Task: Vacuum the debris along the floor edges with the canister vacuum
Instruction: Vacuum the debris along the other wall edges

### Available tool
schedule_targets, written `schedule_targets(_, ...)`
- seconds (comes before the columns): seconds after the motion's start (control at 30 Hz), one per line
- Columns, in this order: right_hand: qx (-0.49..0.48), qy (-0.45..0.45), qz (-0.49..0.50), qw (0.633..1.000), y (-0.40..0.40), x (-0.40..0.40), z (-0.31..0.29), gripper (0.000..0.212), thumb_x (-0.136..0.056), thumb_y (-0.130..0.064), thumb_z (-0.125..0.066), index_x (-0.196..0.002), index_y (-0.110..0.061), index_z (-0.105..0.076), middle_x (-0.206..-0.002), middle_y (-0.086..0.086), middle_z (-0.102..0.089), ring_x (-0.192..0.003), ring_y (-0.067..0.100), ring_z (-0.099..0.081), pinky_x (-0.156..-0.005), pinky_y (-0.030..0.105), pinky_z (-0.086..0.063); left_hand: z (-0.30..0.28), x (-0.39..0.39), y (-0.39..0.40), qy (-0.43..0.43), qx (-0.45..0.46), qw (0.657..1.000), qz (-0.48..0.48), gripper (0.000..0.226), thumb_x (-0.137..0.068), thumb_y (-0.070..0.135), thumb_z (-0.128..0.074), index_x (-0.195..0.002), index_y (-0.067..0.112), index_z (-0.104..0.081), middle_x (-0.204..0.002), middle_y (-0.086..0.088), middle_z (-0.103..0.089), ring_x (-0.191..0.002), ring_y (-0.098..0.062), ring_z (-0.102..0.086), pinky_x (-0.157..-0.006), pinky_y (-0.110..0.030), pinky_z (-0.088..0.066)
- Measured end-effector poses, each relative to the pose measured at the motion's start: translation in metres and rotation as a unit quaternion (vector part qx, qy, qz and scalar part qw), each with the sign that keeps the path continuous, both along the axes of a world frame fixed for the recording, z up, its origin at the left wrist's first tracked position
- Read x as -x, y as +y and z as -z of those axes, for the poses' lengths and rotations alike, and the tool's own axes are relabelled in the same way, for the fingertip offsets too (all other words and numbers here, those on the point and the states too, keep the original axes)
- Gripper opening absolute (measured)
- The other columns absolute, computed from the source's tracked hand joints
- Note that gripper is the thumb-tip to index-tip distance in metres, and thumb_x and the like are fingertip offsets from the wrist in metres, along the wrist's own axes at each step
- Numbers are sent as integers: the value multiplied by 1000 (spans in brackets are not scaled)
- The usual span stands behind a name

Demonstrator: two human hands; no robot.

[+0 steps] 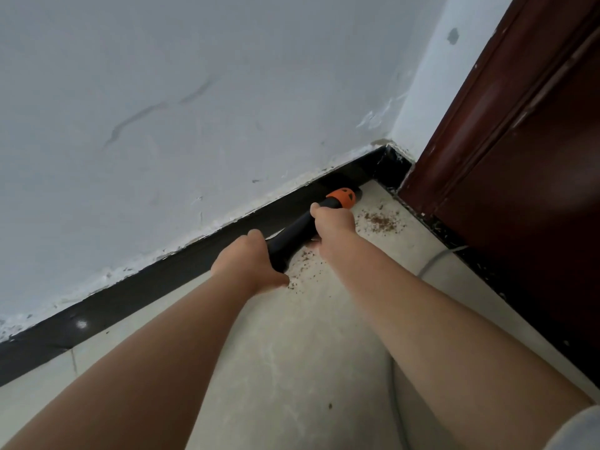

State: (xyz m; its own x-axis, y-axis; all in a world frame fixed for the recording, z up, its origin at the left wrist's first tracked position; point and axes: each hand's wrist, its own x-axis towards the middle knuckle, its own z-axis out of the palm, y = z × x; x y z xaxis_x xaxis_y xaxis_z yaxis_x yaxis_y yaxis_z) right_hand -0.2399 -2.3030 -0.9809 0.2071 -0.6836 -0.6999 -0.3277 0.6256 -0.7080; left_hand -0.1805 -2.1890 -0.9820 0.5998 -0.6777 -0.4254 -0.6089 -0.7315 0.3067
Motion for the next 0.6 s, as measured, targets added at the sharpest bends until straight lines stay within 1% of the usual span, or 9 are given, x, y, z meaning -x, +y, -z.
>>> schedule_targets(0.07,12,7,-2,1000,-12,4,3,35,-93,-17,-55,-123,-2,-44,-112,15,-52,-107,36,-57,-83,44,-54,4,5,-12,11,5,1000,-6,44,-68,31,-72,-94,14,-41,-77,2,-46,-74,-19,-55,-61,-28,-45)
schedule_targets(0.13,22,16,-6,1000,-19,6,6,34,-93,-18,-55,-121,-3,-45,-114,16,-54,-105,36,-58,-87,45,-53,7,8,-20,19,9,1000,-14,44,-68,30,-73,-95,14,-41,-78,1,-47,-73,-19,-55,-61,-28,-47)
schedule_targets(0.2,23,14,-4,1000,-25,8,8,31,-93,-17,-55,-119,-5,-44,-105,14,-52,-105,35,-57,-87,46,-53,11,10,-25,23,10,1000,-19,45,-67,30,-74,-95,14,-42,-80,1,-49,-73,-18,-55,-63,-30,-49)
schedule_targets(0.27,35,17,-3,999,-28,10,9,30,-93,-17,-54,-119,-6,-43,-104,13,-50,-106,35,-56,-89,46,-52,14,13,-29,20,19,999,-20,45,-67,28,-74,-96,14,-42,-84,-1,-51,-75,-18,-55,-65,-31,-51)
schedule_targets(0.4,74,26,-4,997,-27,14,2,38,-93,-20,-55,-124,-2,-43,-113,15,-54,-107,35,-57,-92,44,-51,11,19,-31,28,61,997,-23,40,-71,22,-72,-94,14,-40,-88,-2,-49,-75,-17,-51,-59,-28,-43)
schedule_targets(0.5,81,-5,27,996,-13,14,-4,44,-92,-20,-57,-128,-3,-40,-122,16,-54,-109,33,-57,-93,43,-50,6,12,-20,30,82,996,-10,40,-72,18,-73,-96,13,-41,-91,-4,-51,-78,-18,-51,-61,-27,-39)
schedule_targets(0.6,66,-24,28,997,18,7,-5,49,-90,-20,-60,-130,-5,-37,-124,15,-54,-108,32,-59,-93,42,-51,-1,-4,12,26,85,996,-2,42,-71,15,-73,-101,10,-44,-90,-4,-51,-79,-20,-50,-64,-29,-38)
